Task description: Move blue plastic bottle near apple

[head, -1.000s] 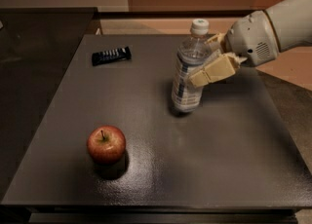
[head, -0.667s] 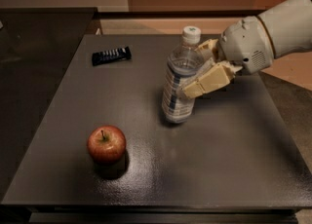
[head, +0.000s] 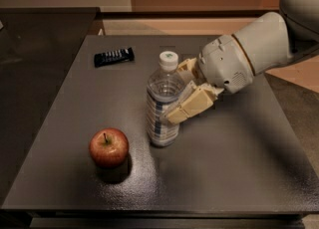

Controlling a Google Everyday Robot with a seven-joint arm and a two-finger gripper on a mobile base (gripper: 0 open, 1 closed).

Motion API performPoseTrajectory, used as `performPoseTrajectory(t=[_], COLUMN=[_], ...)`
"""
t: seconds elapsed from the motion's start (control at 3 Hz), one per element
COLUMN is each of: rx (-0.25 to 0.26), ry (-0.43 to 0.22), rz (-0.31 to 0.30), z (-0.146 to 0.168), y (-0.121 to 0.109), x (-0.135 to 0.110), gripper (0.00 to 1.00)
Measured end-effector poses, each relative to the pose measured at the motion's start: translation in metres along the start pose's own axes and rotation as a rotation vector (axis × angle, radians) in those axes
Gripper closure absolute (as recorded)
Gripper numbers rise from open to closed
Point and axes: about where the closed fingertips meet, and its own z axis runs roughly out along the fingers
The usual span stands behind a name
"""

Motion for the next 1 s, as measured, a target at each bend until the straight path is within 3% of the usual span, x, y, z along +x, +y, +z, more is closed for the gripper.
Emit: performPoseTrajectory(t=[0.33,1.0], rx=[-0.029,-0.065], ry=[0.037,0.087], rz=[-0.024,-0.057], z=[0.016,0.032], y=[0.006,0.011], x=[0.0,0.001], gripper=[0.82,0.36])
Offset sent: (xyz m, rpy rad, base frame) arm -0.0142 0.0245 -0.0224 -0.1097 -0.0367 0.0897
